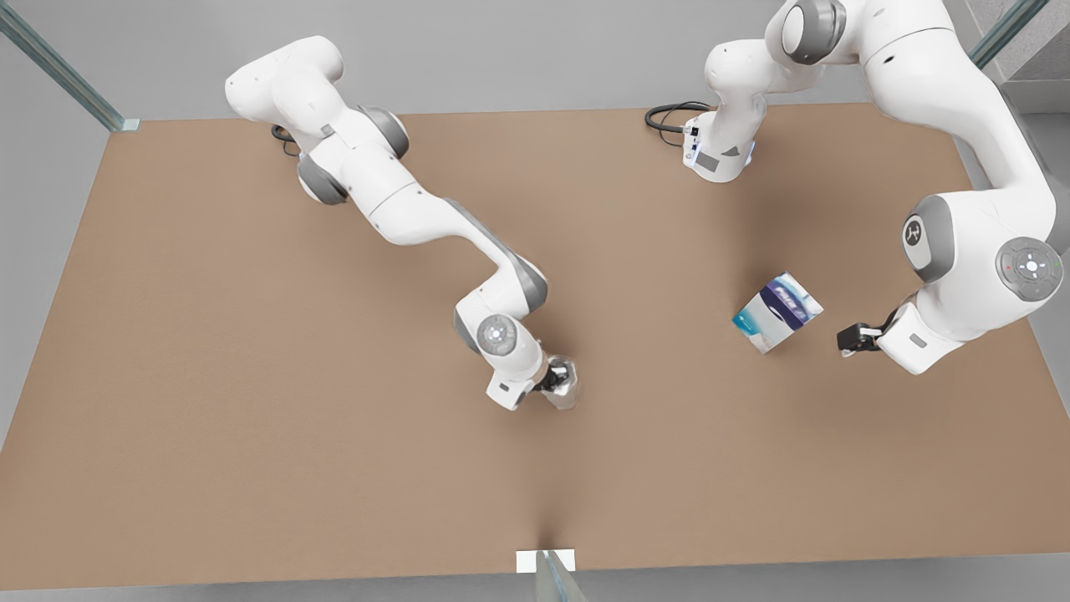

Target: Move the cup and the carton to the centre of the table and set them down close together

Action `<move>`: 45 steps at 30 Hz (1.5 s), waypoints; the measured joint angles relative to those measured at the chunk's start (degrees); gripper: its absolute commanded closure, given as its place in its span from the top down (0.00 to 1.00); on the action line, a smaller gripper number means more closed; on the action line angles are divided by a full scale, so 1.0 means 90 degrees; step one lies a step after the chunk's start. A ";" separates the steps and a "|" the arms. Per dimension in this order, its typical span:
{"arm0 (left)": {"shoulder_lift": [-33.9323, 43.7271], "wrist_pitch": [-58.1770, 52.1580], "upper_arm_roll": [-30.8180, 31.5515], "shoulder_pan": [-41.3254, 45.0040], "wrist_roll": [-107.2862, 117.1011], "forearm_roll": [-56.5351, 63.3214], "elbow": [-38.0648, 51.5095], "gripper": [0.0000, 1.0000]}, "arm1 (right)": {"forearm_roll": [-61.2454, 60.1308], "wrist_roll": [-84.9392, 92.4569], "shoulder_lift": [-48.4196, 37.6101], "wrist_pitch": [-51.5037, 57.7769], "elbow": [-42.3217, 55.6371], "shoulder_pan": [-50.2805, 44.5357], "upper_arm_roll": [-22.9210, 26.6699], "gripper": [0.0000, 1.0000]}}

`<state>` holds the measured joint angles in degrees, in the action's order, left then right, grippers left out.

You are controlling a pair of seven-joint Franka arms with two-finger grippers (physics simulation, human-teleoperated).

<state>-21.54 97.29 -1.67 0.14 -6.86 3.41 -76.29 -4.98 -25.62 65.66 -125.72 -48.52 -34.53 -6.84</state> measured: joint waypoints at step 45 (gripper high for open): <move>0.1936 0.2140 -0.0381 0.0100 0.3668 -0.1285 -0.4919 1.00 | 0.0429 0.3424 -0.5764 0.3156 -0.3802 0.3921 0.1401 1.00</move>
<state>-4.12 116.55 -5.09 1.04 26.15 -8.15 -120.57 -1.11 5.20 13.78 -97.31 -82.74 0.76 5.77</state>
